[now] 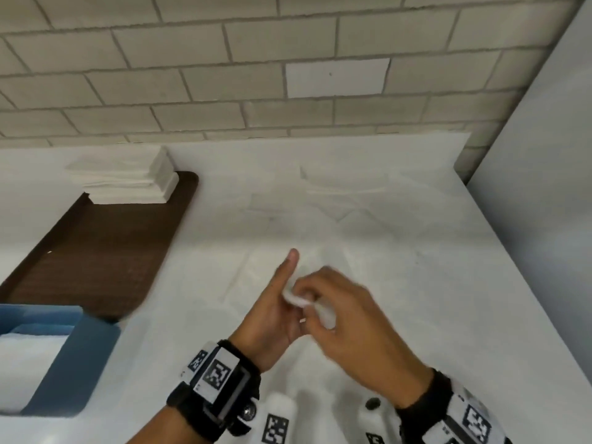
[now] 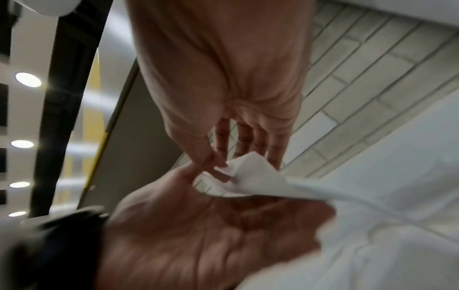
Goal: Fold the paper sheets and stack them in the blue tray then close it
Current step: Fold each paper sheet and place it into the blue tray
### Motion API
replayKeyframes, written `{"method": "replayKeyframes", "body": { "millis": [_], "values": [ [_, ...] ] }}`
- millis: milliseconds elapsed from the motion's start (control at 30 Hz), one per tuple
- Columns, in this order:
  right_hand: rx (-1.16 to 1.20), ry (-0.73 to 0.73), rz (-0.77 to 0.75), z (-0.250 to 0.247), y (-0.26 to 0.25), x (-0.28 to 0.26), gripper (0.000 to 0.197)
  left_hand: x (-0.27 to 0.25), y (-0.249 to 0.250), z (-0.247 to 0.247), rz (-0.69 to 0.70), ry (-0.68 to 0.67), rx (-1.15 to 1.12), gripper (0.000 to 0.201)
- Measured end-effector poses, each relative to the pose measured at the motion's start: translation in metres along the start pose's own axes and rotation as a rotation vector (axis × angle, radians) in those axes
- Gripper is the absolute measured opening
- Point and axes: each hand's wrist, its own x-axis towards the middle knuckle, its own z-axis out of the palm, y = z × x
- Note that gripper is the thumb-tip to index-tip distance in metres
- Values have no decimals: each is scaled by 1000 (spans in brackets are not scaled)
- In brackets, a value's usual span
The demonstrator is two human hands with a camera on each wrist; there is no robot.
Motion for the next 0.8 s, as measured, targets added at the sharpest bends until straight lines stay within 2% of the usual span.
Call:
{"method": "replayKeyframes", "body": {
  "millis": [67, 100, 167, 200, 267, 333, 400, 433, 567, 633, 800],
  "values": [
    [-145, -165, -125, 11, 2, -9, 19, -1, -3, -9, 6, 2, -157, 65],
    [-202, -237, -174, 13, 5, -12, 18, -3, -3, -14, 21, -1, -174, 61],
    [-172, -347, -189, 12, 10, -14, 14, -6, -4, -24, 78, 42, -99, 35],
    [-91, -386, -163, 8, 11, -12, 11, -7, -4, -28, 113, 110, -40, 26],
    [103, -369, -74, 2, 21, 2, 12, -10, -4, -40, 162, 266, 16, 22],
    [144, -228, 9, 1, 44, 28, 7, -12, -4, -54, 187, 397, 12, 28],
    [-54, -140, 32, 7, 75, 60, 12, -17, -3, -67, 192, 511, -2, 30],
    [-171, -153, 34, 11, 90, 76, 21, -20, -4, -73, 193, 540, -1, 29],
    [-600, -366, 22, 23, 125, 127, 53, -37, -12, -88, 182, 597, 71, 22],
    [-713, -432, 2, 28, 129, 140, 54, -48, -16, -93, 195, 608, 112, 18],
    [-842, -406, -63, 34, 126, 149, 32, -73, -21, -113, 225, 657, 185, 16]
  ]
}}
